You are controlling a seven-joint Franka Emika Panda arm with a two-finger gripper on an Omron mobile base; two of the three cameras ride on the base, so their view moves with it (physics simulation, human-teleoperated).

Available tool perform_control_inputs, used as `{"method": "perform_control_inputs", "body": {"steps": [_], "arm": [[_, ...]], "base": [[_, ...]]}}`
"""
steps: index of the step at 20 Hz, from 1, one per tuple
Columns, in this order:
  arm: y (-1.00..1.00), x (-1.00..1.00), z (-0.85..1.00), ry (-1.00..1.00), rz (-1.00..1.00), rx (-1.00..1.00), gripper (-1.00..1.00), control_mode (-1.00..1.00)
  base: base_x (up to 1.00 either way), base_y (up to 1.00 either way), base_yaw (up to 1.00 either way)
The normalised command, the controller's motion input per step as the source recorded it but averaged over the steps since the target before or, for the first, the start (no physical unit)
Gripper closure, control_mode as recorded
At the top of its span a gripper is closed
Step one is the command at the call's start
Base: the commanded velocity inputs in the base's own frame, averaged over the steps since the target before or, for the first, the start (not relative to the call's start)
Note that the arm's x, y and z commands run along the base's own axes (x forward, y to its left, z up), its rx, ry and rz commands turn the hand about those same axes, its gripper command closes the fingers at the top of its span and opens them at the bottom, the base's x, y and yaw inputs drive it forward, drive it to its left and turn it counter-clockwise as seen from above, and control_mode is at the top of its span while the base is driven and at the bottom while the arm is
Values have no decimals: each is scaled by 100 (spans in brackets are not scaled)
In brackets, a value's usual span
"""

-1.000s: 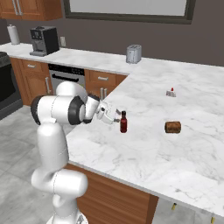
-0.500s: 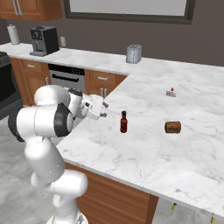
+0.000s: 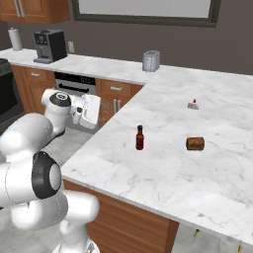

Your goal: Move the condiment bottle and mayonnaise from the cabinet to the dining counter.

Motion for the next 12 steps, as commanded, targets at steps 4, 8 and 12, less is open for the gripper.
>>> {"method": "perform_control_inputs", "body": {"steps": [4,8,12], "arm": [[21,-31,100,18,8,0,-100,-100],[8,-13,100,42,9,0,-100,-100],[1,-7,87,56,11,3,-100,-100]], "base": [[0,0,0],[0,0,0],[0,0,0]]}}
